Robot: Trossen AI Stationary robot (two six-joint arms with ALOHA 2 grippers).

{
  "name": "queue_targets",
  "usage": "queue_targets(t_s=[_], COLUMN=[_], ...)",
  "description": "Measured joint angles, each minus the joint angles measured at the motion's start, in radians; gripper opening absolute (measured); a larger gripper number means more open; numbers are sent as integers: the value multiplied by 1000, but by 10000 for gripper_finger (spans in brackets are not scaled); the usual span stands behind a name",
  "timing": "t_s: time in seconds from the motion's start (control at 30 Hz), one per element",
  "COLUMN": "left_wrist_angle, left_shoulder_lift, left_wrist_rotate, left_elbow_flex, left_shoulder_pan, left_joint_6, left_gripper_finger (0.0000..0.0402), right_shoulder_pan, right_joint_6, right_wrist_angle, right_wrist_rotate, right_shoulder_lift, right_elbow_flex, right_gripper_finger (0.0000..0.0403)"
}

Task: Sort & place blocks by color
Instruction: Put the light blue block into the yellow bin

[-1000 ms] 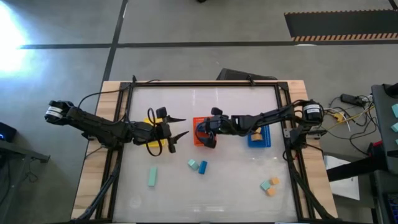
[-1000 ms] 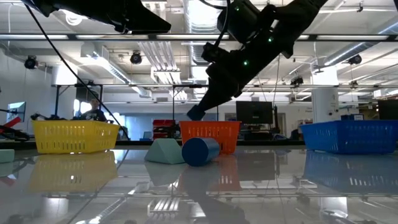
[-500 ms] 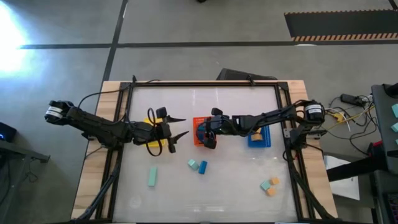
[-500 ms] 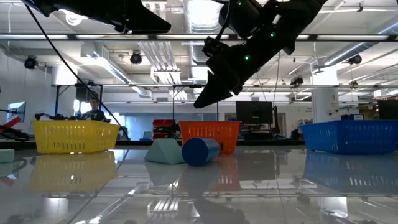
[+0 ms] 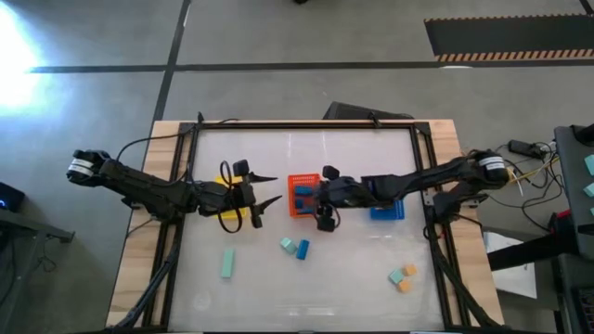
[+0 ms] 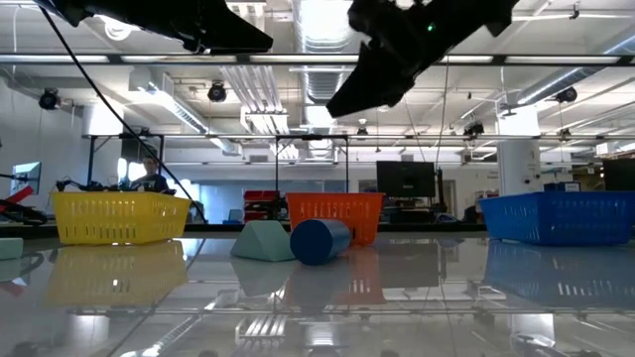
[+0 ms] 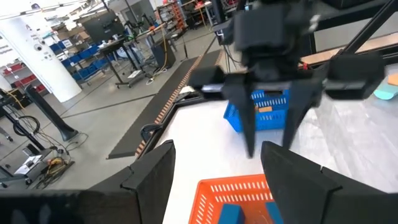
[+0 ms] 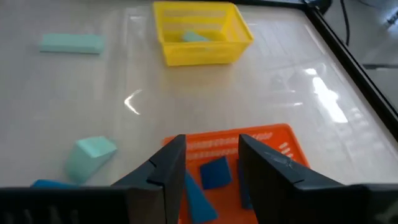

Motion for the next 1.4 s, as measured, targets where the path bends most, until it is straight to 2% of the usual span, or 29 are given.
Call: queue_targets(t_s=[0.43,0.63,0.77,1.0,1.17,1.4], left_wrist_angle=[13,16,17,31,31,32], left_shoulder_lift=[51,76,100,130,137,141], left_wrist_rotate=[-7,-58,-60,-60,-60,-59], left_elbow_flex=[1,19,35,39,32,25], left_shoulder_pan=[0,1,1,0,0,-2], left_joint_6=[-27,-65,-110,-203,-314,-423], left_gripper_finger=[221,221,221,221,221,221], right_shoulder_pan=[116,130,130,100,2,-195], right_joint_6=[-44,-52,-124,-273,-295,-279], right_wrist_angle=[-6,30,137,453,499,496], right_wrist_rotate=[33,52,52,38,-72,-338], right_shoulder_lift=[-96,-122,-143,-199,-263,-354], right_elbow_flex=[-39,-107,-185,-363,-426,-472], right_gripper_finger=[108,97,91,79,70,60])
